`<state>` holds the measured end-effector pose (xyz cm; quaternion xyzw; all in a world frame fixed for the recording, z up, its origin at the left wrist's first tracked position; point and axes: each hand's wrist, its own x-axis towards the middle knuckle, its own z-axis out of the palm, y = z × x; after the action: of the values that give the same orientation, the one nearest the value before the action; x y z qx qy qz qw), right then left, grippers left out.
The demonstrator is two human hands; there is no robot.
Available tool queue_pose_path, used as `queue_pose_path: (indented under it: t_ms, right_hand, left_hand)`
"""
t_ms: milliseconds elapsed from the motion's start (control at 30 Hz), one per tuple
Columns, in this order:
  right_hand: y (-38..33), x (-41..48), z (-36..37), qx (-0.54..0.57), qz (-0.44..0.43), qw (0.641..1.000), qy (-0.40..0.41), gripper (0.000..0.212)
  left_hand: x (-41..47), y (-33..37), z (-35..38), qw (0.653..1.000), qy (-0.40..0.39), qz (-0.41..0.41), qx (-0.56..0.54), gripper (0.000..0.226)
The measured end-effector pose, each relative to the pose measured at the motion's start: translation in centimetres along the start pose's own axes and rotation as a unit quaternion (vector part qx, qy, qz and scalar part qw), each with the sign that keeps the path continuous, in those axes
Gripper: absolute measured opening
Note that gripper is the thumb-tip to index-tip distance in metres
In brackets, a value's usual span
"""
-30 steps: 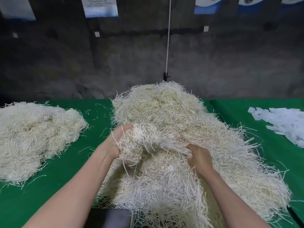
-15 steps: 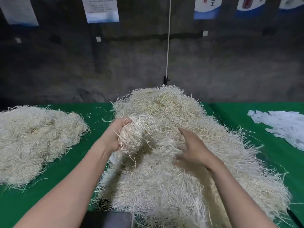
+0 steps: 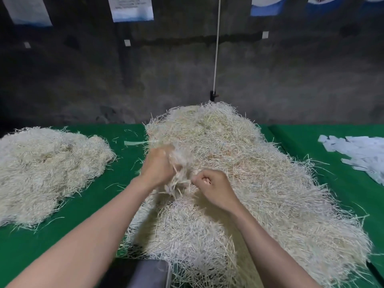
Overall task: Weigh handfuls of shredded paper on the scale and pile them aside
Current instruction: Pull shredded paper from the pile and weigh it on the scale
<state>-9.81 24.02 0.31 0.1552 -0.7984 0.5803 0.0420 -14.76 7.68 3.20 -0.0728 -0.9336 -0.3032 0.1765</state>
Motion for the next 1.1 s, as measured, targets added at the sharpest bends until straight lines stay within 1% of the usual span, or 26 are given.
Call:
queue_pose_path:
  t_ms: [33, 100, 167, 200, 233, 267, 300, 333, 367, 400, 433, 467, 500, 533, 600, 667, 700, 767, 833, 867, 900, 933, 1000, 1033, 1067, 1100]
  right_hand:
    - [-0.1, 0.2, -0.5, -0.009, -0.007, 1.000, -0.004, 0.026]
    - [-0.1, 0.5, -1.6, 0.001, 0.001, 1.000, 0.020, 0.020]
    - [0.5, 1.0, -2.7, 0.039, 0.024, 0.994, 0.094, 0.015]
    - [1.2, 1.1, -3.3, 0.023, 0.018, 0.990, 0.141, 0.015]
    - [2.0, 1.2, -3.9, -0.035, 0.010, 0.984, 0.174, 0.016]
    - [3.1, 1.1, -4.3, -0.113, 0.015, 0.977, 0.179, 0.017]
    - [4.4, 1.0, -4.5, -0.200, 0.041, 0.967, 0.151, 0.016]
    - [5.9, 0.7, -4.6, -0.295, 0.083, 0.947, 0.096, 0.016]
    - [7.3, 0.4, -4.6, -0.381, 0.120, 0.916, 0.036, 0.017]
    - [8.2, 0.1, -4.6, -0.432, 0.142, 0.891, 0.001, 0.015]
    - [8.3, 0.1, -4.6, -0.437, 0.149, 0.887, 0.008, 0.012]
    - [7.7, 0.3, -4.7, -0.410, 0.135, 0.901, 0.047, 0.010]
    - [6.5, 0.6, -4.9, -0.365, 0.097, 0.921, 0.100, 0.018]
    - [4.7, 1.0, -4.9, -0.310, 0.042, 0.938, 0.146, 0.032]
    - [-0.4, 1.3, -4.5, -0.175, -0.099, 0.958, 0.207, 0.055]
    - [-4.8, 1.7, -3.3, -0.062, -0.211, 0.953, 0.209, 0.057]
    - [-6.5, 1.8, -2.3, -0.008, -0.224, 0.958, 0.181, 0.058]
    - [-9.0, 2.0, 0.3, 0.110, -0.156, 0.978, 0.088, 0.074]
    - [-9.5, 1.7, 3.6, 0.189, -0.026, 0.981, -0.015, 0.100]
    - [-9.1, 1.1, 5.4, 0.214, 0.033, 0.975, -0.056, 0.111]
    - [-8.3, 0.4, 7.2, 0.256, 0.076, 0.959, -0.091, 0.113]
    - [-7.5, -0.4, 9.0, 0.318, 0.107, 0.935, -0.116, 0.108]
    - [-6.4, -1.9, 12.3, 0.450, 0.166, 0.869, -0.118, 0.101]
    - [-5.9, -2.5, 13.8, 0.501, 0.192, 0.837, -0.106, 0.103]
    - [-5.6, -3.0, 14.9, 0.541, 0.204, 0.810, -0.093, 0.105]
    - [-5.5, -3.5, 16.0, 0.568, 0.203, 0.794, -0.079, 0.103]
  left_hand:
    - [-0.5, -0.9, 1.0, 0.994, -0.028, 0.047, 0.100, 0.018]
    - [-1.1, -2.4, 2.4, 0.967, -0.072, 0.116, 0.216, 0.025]
    - [-1.1, -3.5, 2.5, 0.950, -0.095, 0.130, 0.267, 0.035]
    - [-1.0, -3.8, 2.4, 0.960, -0.092, 0.101, 0.246, 0.040]
    - [-1.0, -3.9, 2.2, 0.976, -0.077, 0.058, 0.196, 0.042]
    - [-0.9, -3.6, 1.8, 0.991, -0.055, 0.004, 0.120, 0.036]
    - [-0.8, -3.3, 1.3, 0.998, -0.034, -0.049, 0.030, 0.025]
    - [-0.5, -2.8, 0.8, 0.992, -0.014, -0.103, -0.073, 0.016]
    - [-0.3, -2.2, 0.4, 0.976, 0.006, -0.146, -0.160, 0.015]
    - [-0.2, -1.7, -0.1, 0.959, 0.022, -0.175, -0.223, 0.022]
    - [0.0, -1.2, -0.6, 0.944, 0.031, -0.193, -0.268, 0.031]
    - [0.0, -0.5, -1.2, 0.931, 0.034, -0.204, -0.300, 0.039]
    - [0.0, 0.2, -1.6, 0.919, 0.038, -0.213, -0.329, 0.045]
    - [0.0, 0.6, -2.0, 0.907, 0.045, -0.225, -0.352, 0.044]
    - [-0.3, 1.3, -3.2, 0.880, 0.040, -0.247, -0.404, 0.026]
    - [-1.2, 2.0, -4.8, 0.839, 0.013, -0.255, -0.480, 0.013]
    - [-1.9, 2.4, -5.5, 0.820, 0.008, -0.250, -0.515, 0.014]
    - [-2.9, 2.7, -6.7, 0.773, 0.034, -0.249, -0.582, 0.032]
    - [-4.1, 2.8, -7.7, 0.743, 0.058, -0.215, -0.631, 0.057]
    - [-4.6, 2.8, -8.2, 0.729, 0.059, -0.199, -0.652, 0.061]
    - [-5.2, 2.5, -8.7, 0.719, 0.061, -0.199, -0.663, 0.056]
    - [-5.8, 1.7, -9.1, 0.712, 0.071, -0.204, -0.668, 0.044]
    - [-7.2, -0.6, -9.1, 0.724, 0.112, -0.228, -0.642, 0.015]
    - [-8.1, -1.7, -8.7, 0.739, 0.131, -0.239, -0.617, 0.012]
    - [-9.2, -2.7, -8.2, 0.762, 0.139, -0.250, -0.581, 0.020]
    - [-10.6, -3.5, -7.5, 0.789, 0.147, -0.261, -0.536, 0.029]
